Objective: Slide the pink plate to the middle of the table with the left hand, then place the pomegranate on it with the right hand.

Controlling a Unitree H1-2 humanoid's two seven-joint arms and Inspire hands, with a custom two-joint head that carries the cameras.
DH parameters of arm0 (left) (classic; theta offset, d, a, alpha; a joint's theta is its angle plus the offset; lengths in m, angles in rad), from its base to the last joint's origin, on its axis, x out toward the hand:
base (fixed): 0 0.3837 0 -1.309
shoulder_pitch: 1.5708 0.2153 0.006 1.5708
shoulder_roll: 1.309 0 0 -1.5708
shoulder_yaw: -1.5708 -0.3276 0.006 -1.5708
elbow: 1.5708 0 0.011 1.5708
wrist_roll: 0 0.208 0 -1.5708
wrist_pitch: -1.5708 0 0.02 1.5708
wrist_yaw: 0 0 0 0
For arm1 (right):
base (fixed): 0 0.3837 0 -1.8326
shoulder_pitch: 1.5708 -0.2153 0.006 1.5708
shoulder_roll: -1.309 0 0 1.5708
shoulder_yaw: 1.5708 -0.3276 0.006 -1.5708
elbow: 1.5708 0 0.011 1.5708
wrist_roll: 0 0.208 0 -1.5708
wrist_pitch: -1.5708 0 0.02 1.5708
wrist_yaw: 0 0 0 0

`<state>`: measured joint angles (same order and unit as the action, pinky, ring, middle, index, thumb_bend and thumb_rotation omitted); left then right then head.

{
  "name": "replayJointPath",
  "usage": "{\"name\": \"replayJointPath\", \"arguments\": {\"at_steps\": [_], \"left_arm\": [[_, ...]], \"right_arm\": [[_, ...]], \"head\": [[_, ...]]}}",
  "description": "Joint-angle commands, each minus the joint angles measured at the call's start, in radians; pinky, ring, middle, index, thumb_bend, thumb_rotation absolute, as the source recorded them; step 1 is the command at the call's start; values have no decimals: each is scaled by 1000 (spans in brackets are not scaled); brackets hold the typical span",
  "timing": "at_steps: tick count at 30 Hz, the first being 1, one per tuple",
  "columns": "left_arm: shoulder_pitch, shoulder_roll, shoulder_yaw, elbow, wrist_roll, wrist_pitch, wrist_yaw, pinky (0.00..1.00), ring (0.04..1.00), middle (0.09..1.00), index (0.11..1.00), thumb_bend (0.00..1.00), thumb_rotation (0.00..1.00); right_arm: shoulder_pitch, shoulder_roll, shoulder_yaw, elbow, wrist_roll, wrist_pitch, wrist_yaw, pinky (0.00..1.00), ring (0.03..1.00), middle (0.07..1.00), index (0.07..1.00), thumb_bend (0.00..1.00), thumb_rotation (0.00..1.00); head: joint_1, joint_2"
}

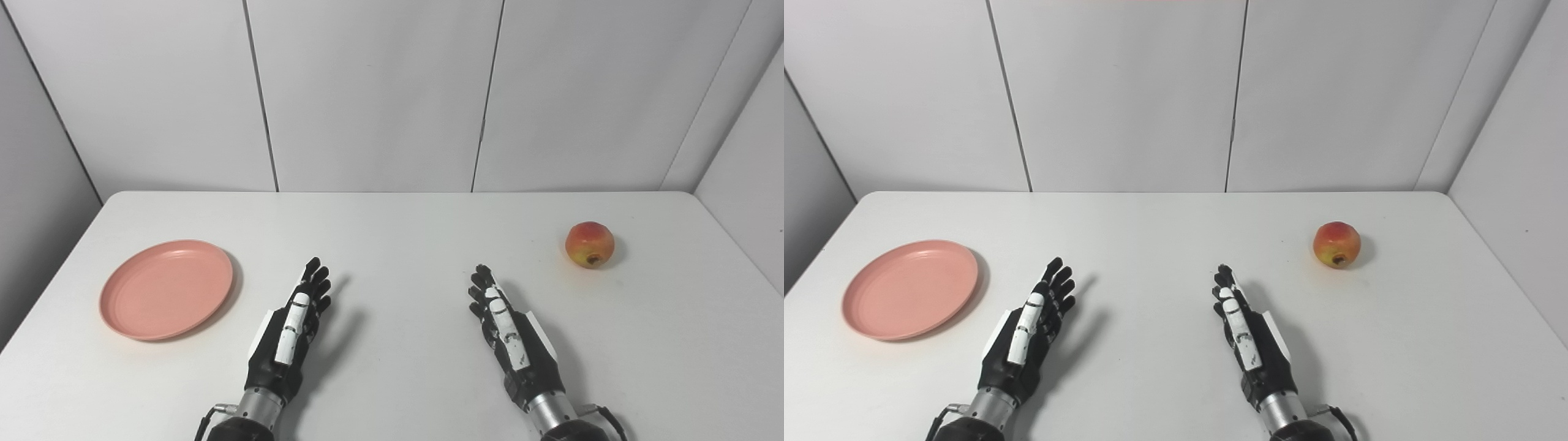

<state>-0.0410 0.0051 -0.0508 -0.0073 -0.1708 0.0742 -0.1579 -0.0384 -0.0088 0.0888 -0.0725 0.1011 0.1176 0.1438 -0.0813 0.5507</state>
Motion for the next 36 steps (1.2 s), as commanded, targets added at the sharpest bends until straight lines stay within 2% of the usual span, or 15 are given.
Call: {"name": "replayJointPath", "arguments": {"at_steps": [1,30,34,36], "left_arm": [[17,11,-1,27,10,20,0,1000,1000,1000,1000,418,1000],[19,8,-1,26,10,17,1,1000,1000,1000,1000,422,1000],[17,4,-5,31,18,13,6,1000,1000,1000,1000,418,1000],[16,-6,-9,37,24,12,12,994,996,1000,1000,421,1000]], "right_arm": [[-13,4,6,-11,8,-3,11,1000,1000,1000,1000,216,1000],[-12,3,8,-13,2,-6,9,1000,1000,1000,1000,210,1000],[-9,-3,6,-19,8,4,14,1000,1000,1000,1000,217,1000],[-6,-14,2,-29,17,11,22,1000,1000,1000,1000,222,1000]], "head": [[1,1],[5,5],[31,0],[84,-10]]}}
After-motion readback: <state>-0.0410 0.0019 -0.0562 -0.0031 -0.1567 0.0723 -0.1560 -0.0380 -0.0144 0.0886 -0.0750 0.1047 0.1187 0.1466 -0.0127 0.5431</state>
